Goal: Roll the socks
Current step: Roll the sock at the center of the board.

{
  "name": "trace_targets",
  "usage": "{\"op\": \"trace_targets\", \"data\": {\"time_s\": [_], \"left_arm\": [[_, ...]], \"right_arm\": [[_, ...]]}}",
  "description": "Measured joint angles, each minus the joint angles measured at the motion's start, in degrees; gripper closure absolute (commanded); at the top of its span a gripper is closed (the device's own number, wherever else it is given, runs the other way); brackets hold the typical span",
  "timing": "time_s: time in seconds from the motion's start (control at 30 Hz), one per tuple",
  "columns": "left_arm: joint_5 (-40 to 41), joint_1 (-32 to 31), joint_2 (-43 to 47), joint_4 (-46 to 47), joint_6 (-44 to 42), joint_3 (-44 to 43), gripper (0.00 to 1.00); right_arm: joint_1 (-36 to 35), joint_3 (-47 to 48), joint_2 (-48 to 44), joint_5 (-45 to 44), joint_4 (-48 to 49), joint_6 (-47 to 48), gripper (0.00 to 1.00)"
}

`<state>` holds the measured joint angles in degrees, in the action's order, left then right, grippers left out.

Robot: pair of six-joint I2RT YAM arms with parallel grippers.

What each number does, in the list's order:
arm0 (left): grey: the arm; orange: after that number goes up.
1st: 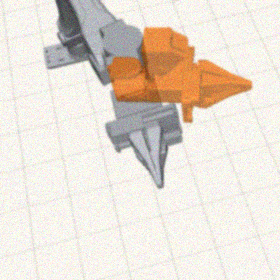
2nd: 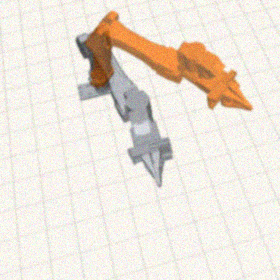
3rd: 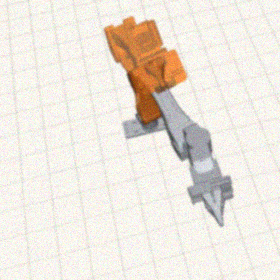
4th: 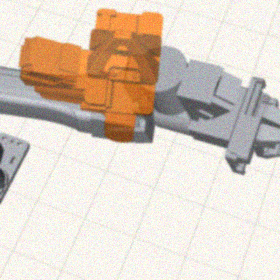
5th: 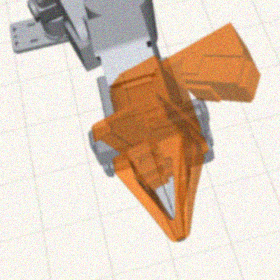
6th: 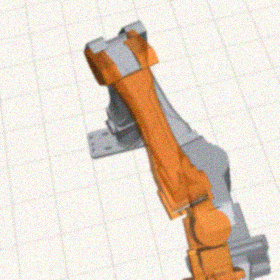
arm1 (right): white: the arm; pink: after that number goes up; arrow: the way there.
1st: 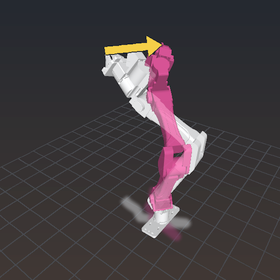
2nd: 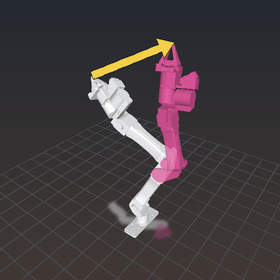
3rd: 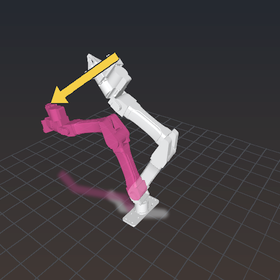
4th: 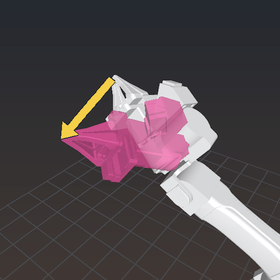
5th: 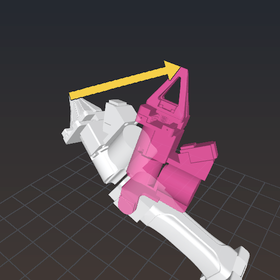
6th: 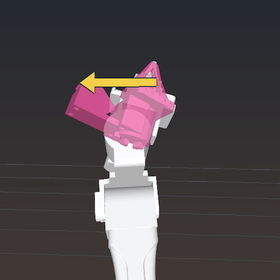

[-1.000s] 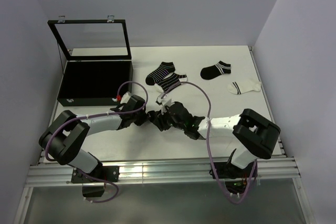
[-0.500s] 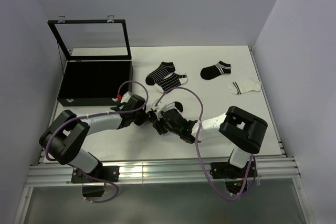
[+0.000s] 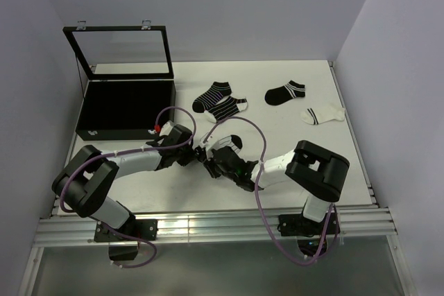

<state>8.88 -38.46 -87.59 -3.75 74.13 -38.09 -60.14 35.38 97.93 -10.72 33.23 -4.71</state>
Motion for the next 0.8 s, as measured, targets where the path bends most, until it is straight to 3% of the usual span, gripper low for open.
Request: {"op": "trace_targets", "data": {"time_s": [0.27,0.5,0.77,0.8], "left_arm": [[0.0,0.0,0.0,0.0,0.0,0.0,1.00],[0.0,0.0,0.0,0.0,0.0,0.0,1.00],[0.0,0.0,0.0,0.0,0.0,0.0,1.00],[0.0,0.0,0.0,0.0,0.0,0.0,1.00]], "right_arm": [[0.0,1.0,0.0,-0.7,-0.3,-0.4,0.59],[0.0,3.0,0.1,-0.8,-1.1,-1.5,0.66],[0.0,3.7,3.3,-0.8,-1.6,-3.0,0.66],[0.0,3.8,3.3,-0.8,-1.6,-3.1,0.70]]}}
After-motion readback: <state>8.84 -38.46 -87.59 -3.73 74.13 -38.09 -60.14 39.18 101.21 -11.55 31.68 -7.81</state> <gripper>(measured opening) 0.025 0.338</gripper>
